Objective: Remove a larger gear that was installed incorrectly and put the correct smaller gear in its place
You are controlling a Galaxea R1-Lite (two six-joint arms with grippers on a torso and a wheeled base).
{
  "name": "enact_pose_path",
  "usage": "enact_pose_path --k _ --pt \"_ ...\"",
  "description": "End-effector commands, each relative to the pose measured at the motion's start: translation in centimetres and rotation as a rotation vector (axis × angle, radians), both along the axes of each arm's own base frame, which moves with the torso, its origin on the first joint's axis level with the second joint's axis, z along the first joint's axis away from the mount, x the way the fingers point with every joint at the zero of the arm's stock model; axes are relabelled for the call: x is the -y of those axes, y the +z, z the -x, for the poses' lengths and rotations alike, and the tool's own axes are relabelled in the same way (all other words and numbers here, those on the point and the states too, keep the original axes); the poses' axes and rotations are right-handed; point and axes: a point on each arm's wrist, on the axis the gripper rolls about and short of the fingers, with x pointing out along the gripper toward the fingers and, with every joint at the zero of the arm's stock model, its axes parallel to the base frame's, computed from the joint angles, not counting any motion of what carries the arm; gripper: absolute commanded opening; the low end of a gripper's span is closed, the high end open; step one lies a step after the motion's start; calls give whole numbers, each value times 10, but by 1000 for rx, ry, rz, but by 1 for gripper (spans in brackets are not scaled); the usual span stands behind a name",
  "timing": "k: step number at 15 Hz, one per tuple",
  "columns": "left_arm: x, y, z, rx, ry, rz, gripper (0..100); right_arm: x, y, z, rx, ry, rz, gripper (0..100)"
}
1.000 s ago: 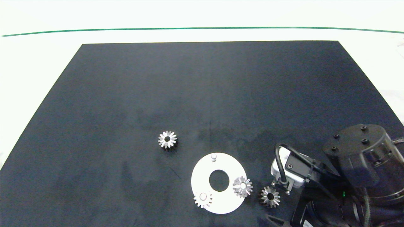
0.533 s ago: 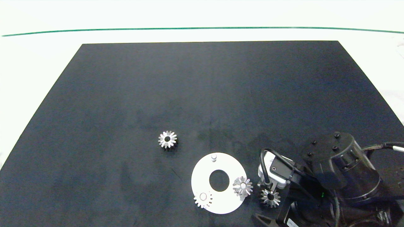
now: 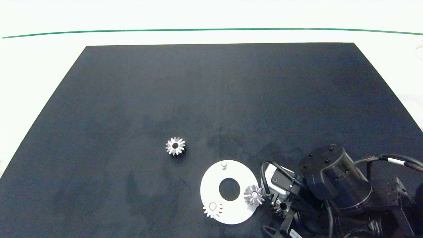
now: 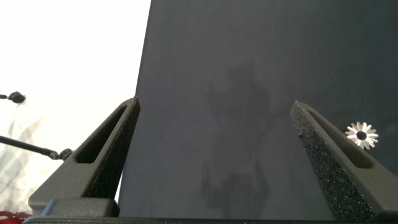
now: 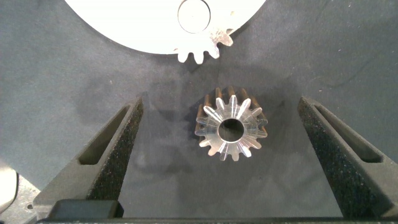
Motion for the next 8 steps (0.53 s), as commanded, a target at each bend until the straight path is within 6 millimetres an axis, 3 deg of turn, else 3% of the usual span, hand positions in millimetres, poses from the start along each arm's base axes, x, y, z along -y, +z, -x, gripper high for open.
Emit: enact_pose_path --k 1,8 --pt "0 -1 1 -3 2 -1 100 2 0 -1 1 -7 5 95" --pt "-1 0 2 3 8 1 100 7 -5 -3 -8 -30 20 82"
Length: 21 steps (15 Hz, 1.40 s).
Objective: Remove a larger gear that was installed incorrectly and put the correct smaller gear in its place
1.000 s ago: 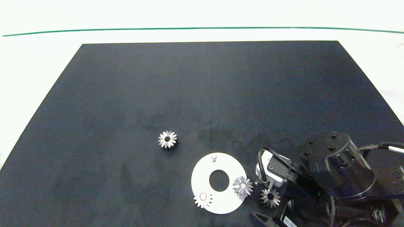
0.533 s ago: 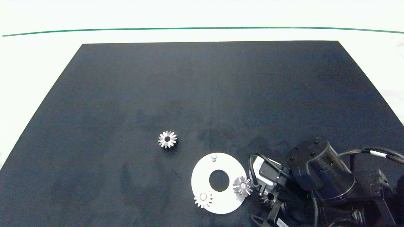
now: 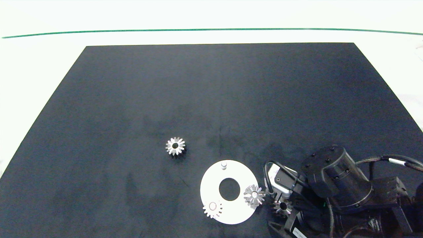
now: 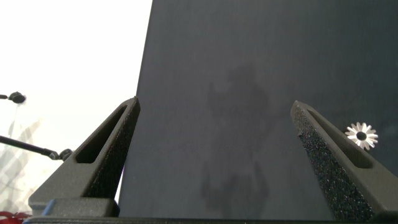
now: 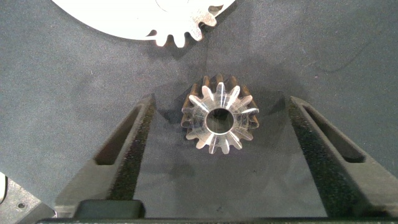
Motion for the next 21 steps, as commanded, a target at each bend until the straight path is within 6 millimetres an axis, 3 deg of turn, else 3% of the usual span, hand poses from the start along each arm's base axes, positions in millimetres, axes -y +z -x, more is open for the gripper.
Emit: enact_pose_path --k 1,21 --pt "0 0 0 -2 6 -1 100 0 -1 -1 7 -12 13 80" --pt "-1 -1 2 0 3 -9 100 -3 -3 -1 23 -37 -10 40"
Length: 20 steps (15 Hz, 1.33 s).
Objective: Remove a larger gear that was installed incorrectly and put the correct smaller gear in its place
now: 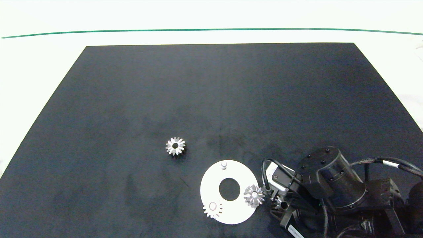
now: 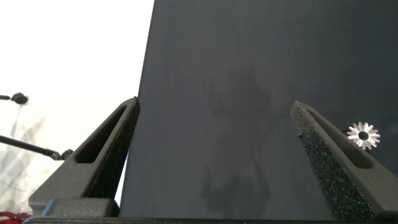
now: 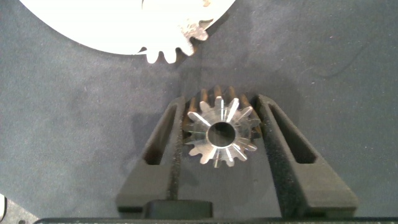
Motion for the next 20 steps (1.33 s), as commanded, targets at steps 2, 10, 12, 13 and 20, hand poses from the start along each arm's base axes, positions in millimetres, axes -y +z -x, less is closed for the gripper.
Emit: enact_pose_path --k 2,10,12,13,20 --pt "0 -1 0 -6 1 -3 100 4 0 4 -6 6 17 35" --pt "1 -6 -3 -32 -4 -24 100 9 16 10 24 6 -9 31" --pt "2 -7 -4 -34 -8 -25 100 13 28 15 75 -1 -10 31" --pt "2 -8 -4 -40 -10 -27 100 14 33 16 80 0 -15 31" --pt "2 -10 -5 -47 -13 -31 100 -35 65 -14 148 38 -94 31"
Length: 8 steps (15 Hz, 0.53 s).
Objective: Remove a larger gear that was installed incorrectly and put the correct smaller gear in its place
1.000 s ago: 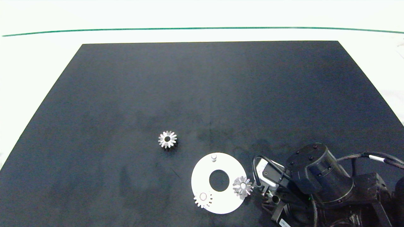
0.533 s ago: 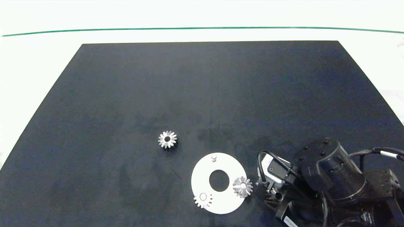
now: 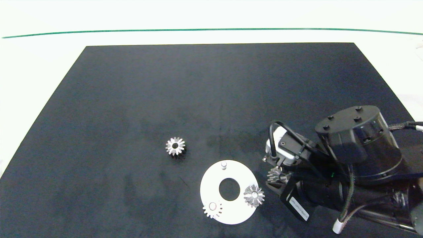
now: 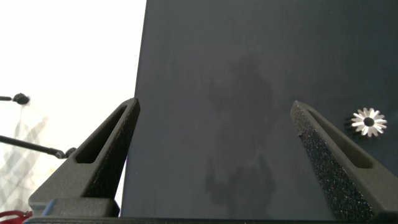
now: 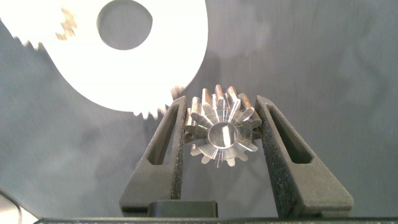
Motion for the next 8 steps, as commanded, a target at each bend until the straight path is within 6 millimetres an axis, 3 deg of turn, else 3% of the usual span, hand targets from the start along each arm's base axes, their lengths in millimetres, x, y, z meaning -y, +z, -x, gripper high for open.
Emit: enact_pose_path --k 1,8 --pt "0 -1 -1 -6 2 -3 100 -32 1 -17 8 28 -6 31" --pt "0 0 -1 -3 1 -3 100 -79 3 -38 28 64 -39 31"
